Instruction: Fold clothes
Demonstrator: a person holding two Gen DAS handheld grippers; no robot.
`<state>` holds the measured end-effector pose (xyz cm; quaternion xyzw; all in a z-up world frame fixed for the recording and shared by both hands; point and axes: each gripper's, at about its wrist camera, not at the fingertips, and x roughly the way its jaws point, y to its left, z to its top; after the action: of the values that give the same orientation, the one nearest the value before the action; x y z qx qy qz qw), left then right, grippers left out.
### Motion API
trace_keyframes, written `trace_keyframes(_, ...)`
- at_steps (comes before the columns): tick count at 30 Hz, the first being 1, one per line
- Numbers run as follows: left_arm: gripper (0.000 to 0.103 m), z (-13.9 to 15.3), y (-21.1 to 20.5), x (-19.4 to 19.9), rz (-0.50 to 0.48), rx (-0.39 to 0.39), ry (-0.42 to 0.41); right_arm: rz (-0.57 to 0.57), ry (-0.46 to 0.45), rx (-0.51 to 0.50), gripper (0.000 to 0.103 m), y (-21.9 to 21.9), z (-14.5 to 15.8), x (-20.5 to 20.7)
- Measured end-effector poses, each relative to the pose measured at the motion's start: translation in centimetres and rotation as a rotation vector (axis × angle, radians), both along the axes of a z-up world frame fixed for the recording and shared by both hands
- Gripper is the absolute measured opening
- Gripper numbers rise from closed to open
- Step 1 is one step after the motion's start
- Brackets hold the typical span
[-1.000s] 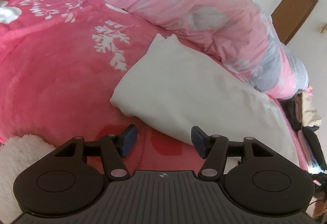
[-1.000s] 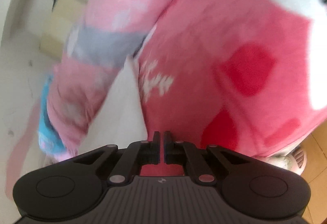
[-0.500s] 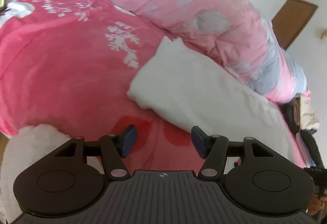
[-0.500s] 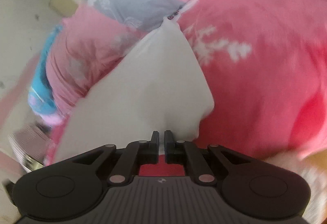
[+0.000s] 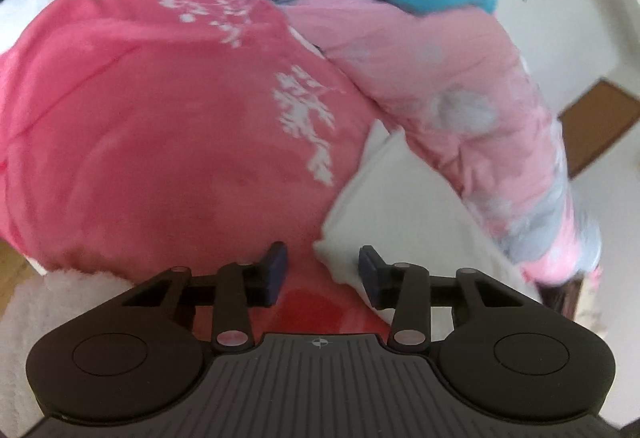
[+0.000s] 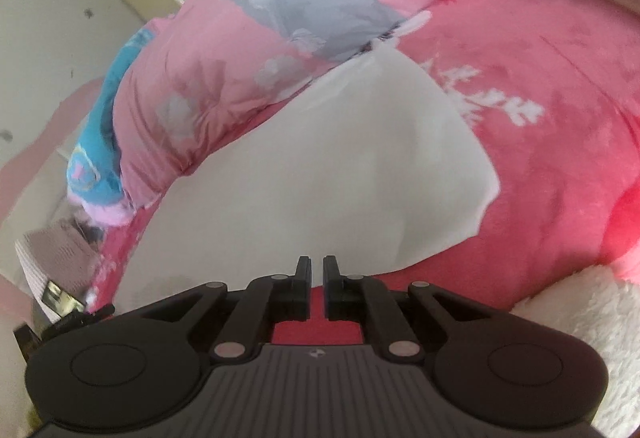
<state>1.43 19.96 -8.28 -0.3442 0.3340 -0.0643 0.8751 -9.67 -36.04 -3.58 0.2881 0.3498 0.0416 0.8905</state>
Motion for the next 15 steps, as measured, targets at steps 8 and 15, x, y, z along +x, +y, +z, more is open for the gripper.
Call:
trace_keyframes(8, 0.038, 1.3, 1.8, -1.6, 0.054, 0.078, -0.081, 0.240, -0.142, -0.142, 0.006, 8.9, 2.1, 3.5)
trace_keyframes(15, 0.042, 2.1, 0.6, -2.8, 0.013, 0.134, -0.181, 0.419, -0.233, -0.324, 0.006, 18.4, -1.2, 7.5)
